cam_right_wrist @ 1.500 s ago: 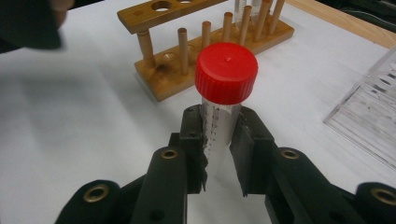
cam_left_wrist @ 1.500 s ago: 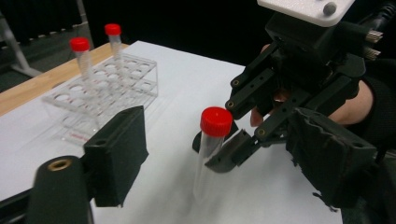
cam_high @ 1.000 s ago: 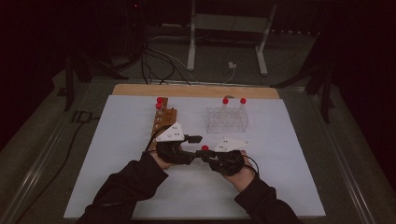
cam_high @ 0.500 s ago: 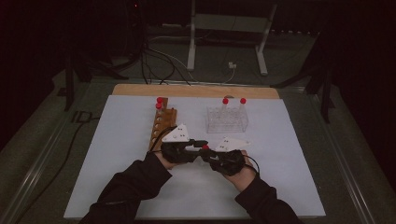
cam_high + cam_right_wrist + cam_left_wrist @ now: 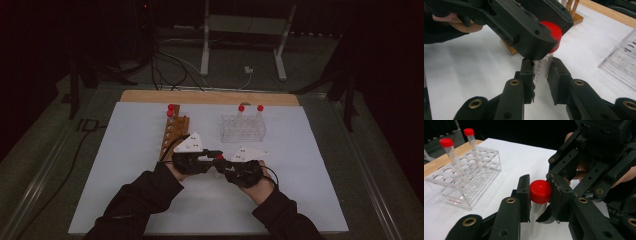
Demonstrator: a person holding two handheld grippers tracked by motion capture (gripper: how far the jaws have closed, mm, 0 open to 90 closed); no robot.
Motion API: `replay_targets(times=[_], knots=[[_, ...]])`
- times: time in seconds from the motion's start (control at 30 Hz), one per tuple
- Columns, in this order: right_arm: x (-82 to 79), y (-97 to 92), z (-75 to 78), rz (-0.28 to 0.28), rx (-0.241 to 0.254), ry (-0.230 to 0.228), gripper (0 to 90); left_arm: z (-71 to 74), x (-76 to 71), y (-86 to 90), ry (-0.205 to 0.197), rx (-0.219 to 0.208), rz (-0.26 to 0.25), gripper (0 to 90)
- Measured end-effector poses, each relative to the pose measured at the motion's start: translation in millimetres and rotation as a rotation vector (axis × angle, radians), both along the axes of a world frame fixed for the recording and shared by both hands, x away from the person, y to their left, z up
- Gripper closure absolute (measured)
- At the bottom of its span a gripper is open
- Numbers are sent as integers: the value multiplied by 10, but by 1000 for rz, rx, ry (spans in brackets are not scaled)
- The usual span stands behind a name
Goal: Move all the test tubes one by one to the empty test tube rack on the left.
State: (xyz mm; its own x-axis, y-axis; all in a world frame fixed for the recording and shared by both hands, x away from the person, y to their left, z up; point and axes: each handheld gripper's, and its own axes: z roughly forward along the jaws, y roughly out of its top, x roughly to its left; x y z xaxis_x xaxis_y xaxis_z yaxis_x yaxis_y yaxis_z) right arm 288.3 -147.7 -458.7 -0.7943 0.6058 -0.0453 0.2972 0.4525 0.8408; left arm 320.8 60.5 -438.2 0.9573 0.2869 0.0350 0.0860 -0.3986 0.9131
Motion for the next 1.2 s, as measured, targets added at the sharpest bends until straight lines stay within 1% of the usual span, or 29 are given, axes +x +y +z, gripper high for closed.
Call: replay_targets(times=[0.1,0.17,0.2,0.23,0.33,0.37,0.43,0.47,0.5,0.6,0.67,0.77,0.83,0.93,1.07,1.17,1.2], knots=[[-6,0,13,3,4,-3,734,21,-4,7,-6,1,0,721],[-3,-10,22,4,15,-2,712,34,1,19,-16,-3,15,721],[-4,-14,26,3,25,-1,681,42,7,29,-21,1,24,721],[-6,-20,31,4,31,-1,665,50,22,51,-20,-8,31,721],[-10,-34,44,4,44,-6,558,74,47,106,-23,-14,55,720],[-9,-40,47,4,48,-8,522,83,55,126,-19,-20,60,721],[-1,-50,55,2,61,-6,471,102,64,161,-28,-20,81,721],[0,-54,59,2,68,-7,448,114,73,181,-26,-22,83,721],[-1,-58,64,-2,73,-9,433,127,77,199,-32,-20,95,721],[-12,-60,72,6,77,-15,427,176,106,257,-38,-24,119,721],[-17,-58,73,12,87,-17,400,212,122,293,-41,-19,133,721],[-23,-52,79,15,91,-17,322,262,151,353,-51,-22,154,721],[-20,-51,80,6,96,-16,240,294,172,396,-52,-29,168,722],[-12,-54,85,-4,106,-8,155,337,201,451,-62,-37,194,721],[-7,-56,94,-7,109,-2,79,383,224,517,-75,-45,225,721],[-3,-65,99,12,118,10,19,414,247,565,-80,-45,245,722],[-2,-75,102,20,131,15,19,426,257,582,-80,-46,251,721]])
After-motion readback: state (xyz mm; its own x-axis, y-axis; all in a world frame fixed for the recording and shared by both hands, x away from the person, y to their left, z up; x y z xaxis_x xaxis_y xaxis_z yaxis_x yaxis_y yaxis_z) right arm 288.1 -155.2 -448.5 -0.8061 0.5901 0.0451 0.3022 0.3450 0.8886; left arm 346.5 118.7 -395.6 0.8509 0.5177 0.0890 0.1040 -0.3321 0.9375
